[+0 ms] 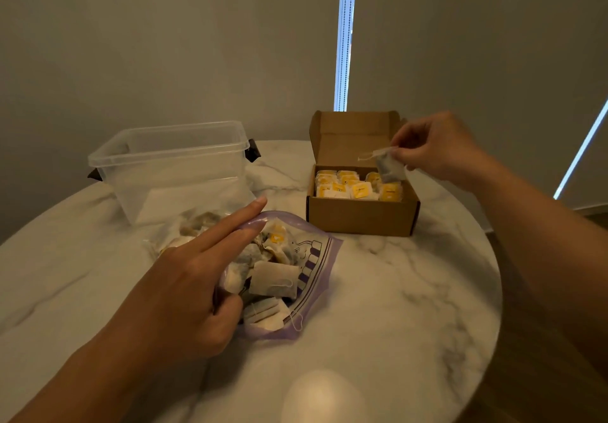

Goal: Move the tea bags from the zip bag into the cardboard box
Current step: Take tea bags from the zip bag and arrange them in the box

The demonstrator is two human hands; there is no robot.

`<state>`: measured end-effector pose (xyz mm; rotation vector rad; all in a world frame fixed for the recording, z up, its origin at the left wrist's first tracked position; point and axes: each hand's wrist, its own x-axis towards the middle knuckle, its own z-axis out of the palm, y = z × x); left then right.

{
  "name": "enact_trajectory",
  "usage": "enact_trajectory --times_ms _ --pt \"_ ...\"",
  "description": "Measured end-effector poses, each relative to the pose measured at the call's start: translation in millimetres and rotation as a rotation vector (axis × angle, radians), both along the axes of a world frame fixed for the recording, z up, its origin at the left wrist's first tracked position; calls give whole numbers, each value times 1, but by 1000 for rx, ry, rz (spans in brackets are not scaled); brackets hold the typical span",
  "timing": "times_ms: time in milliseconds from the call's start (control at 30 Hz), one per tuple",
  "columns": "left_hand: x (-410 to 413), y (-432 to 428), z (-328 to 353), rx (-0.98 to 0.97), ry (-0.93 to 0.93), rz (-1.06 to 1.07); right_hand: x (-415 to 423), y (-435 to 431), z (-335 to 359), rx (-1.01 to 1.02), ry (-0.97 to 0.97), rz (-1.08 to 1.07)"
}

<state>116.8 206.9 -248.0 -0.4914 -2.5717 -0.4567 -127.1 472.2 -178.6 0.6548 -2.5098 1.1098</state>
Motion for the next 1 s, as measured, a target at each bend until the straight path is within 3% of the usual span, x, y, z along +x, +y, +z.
enact_trajectory --times_ms 233,567,667,767,900,1000 --pt "0 0 0 -4 10 2 -21 -8 -30 250 -53 -6" --pt "1 2 0 -13 -18 10 -32 -14 -34 491 75 -149" --pt "1 1 0 -16 -25 6 -14 -11 -28 391 139 -144" --pt "1 0 -2 -13 -31 22 35 -6 -24 158 166 -76" --pt "0 3 -1 -23 -5 37 118 -8 -35 -174 45 166" --pt "0 4 1 -21 8 26 161 -26 -50 -180 -63 371"
